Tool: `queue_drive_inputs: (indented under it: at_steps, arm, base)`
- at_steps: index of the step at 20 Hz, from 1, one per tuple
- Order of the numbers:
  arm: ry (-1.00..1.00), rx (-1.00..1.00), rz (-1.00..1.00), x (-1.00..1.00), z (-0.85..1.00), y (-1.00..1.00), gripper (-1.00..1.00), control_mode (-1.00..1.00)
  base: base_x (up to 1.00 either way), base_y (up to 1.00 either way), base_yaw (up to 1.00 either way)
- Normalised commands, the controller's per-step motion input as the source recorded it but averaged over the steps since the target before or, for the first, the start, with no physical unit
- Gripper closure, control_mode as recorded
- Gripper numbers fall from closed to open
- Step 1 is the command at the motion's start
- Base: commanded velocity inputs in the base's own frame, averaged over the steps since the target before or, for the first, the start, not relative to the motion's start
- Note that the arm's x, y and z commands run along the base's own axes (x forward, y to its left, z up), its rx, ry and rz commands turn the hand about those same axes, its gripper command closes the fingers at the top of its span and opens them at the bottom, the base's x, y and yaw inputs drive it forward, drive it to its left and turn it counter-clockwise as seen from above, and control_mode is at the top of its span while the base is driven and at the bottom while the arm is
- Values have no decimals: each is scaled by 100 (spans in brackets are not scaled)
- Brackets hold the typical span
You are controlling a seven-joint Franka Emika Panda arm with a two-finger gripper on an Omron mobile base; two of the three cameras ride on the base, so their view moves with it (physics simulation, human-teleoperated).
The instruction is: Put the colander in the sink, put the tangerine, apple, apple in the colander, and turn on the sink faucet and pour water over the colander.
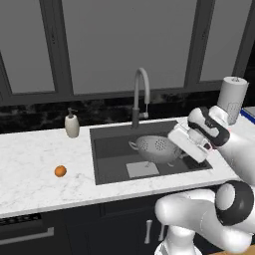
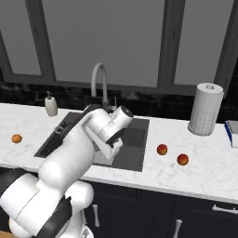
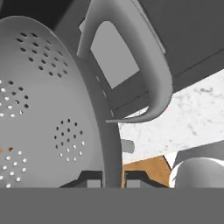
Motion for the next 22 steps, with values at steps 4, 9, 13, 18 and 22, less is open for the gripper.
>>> queue_drive_inputs:
  at_steps: [4, 9, 13, 18, 22]
  arm:
    - [-4, 0, 19, 98, -45, -24, 100, -100]
    - [-19, 0, 8, 80, -58, -29, 100, -100]
    - [-17, 0, 4, 67, -63, -3, 100, -100]
    - [-5, -2, 1, 51, -61, 0, 100, -100]
    - [0, 0, 0, 53, -47, 0, 100, -100]
  base:
    - [0, 0, 0]
    - [0, 0, 0]
    - [0, 0, 0]
    - [0, 0, 0]
    - [0, 0, 0]
